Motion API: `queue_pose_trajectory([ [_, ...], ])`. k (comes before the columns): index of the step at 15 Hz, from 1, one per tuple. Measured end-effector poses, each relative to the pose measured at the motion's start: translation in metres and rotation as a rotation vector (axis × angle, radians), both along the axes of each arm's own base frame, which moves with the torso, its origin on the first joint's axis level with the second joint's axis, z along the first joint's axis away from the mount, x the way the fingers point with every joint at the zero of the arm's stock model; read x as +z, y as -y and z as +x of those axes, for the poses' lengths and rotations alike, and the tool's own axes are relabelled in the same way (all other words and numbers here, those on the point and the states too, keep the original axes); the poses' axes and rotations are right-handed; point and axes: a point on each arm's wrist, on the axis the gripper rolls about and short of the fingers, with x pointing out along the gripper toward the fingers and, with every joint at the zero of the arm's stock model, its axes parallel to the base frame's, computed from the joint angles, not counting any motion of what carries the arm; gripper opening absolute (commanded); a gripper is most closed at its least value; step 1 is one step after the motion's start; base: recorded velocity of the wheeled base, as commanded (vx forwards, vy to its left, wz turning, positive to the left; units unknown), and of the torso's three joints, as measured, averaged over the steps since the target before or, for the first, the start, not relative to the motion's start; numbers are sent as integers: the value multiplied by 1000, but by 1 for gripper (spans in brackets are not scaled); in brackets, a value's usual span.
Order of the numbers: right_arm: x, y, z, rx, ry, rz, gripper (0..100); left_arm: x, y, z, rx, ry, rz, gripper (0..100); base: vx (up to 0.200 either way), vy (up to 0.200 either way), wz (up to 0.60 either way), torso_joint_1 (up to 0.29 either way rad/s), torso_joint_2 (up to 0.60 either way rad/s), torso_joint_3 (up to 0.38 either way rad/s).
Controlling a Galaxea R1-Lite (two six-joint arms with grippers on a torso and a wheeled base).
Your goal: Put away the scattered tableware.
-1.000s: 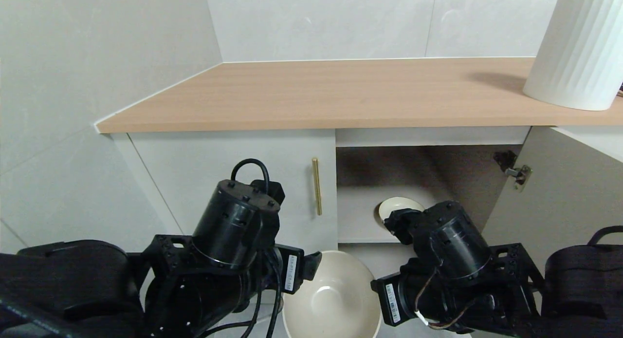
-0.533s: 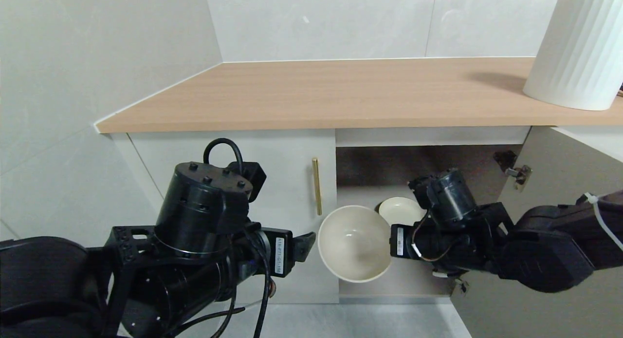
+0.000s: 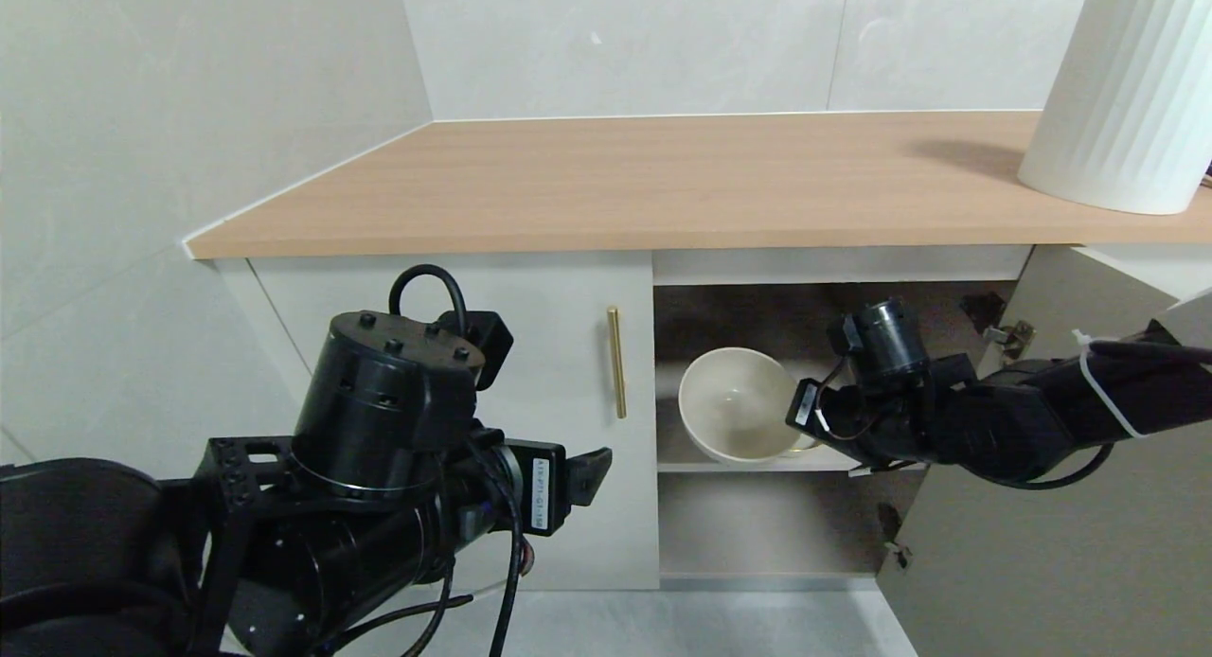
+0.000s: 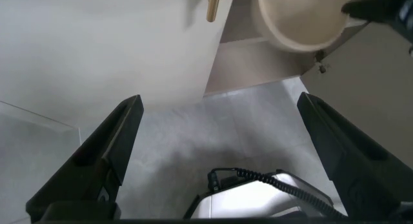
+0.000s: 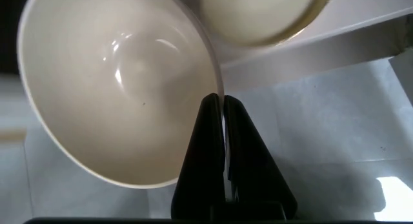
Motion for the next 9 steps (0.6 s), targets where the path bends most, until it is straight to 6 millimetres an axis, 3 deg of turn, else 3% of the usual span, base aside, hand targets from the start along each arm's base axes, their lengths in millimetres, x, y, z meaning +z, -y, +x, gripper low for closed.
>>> queue_pose_trajectory([
  [9,-22,34,46,-166,20,68,0,0,0,0,-1,-1,0,100,0,0,0,0,0,0],
])
